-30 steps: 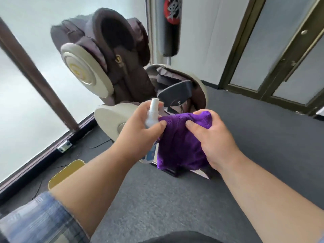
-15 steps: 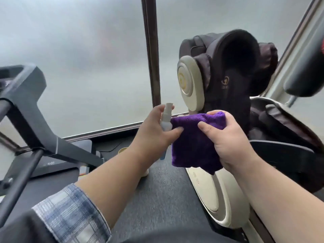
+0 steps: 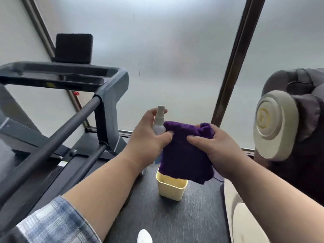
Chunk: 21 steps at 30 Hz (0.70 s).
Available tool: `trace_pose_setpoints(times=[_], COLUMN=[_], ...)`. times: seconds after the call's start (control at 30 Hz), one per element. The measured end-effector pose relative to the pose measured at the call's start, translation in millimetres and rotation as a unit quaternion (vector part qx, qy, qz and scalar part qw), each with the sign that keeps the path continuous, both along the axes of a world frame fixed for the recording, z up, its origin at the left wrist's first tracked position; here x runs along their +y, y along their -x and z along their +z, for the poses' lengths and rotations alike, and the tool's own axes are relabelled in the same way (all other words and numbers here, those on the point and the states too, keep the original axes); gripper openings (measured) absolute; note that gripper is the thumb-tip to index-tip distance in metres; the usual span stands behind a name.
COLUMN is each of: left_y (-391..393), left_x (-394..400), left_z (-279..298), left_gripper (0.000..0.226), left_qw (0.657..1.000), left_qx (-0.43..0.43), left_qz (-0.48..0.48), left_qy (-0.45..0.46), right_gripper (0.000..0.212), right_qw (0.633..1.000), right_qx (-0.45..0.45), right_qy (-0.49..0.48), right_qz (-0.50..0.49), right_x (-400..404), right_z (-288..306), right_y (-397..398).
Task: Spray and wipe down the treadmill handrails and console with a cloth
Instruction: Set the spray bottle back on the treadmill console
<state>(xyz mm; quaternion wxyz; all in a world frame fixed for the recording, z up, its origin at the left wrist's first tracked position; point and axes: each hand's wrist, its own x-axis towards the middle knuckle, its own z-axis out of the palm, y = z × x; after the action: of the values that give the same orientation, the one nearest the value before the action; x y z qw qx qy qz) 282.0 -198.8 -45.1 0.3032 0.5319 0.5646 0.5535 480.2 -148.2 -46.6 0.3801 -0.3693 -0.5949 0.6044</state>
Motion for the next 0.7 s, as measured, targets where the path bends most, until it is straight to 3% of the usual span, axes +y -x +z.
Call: trace_pose_setpoints(times=[0.23,0.4,0.6,0.7], left_y=[95.8,148.3,193.6,225.9], left_x=[88.7,138.3,177.4,198.1], left_z=[14.1,28.4,40.9,56.5], left_gripper=[0.05,0.053,0.055,0.056], left_qw=[1.0,0.999,0.999,0.997], left_qx=[-0.017,-0.02,0.044,0.023], left_qz=[-0.005,-0.016,0.03,0.07], left_qy=[-0.016,-0.022,-0.008,0.019], right_gripper=[0.021,0.019,0.018,0.023], right_qw=[0.999,0.996,0.988,0.984], right_qx=[0.024,0.09,0.139,0.157], right_qy=[-0.016,0.02,0.055,0.081], right_qz=[0.021,0.015,0.025,0.03], right_x=[102.9,155.2,198.3,218.2], right_z=[5.7,1.5,9.2,13.3], right_y=[107.3,175.9,228.8,244.1])
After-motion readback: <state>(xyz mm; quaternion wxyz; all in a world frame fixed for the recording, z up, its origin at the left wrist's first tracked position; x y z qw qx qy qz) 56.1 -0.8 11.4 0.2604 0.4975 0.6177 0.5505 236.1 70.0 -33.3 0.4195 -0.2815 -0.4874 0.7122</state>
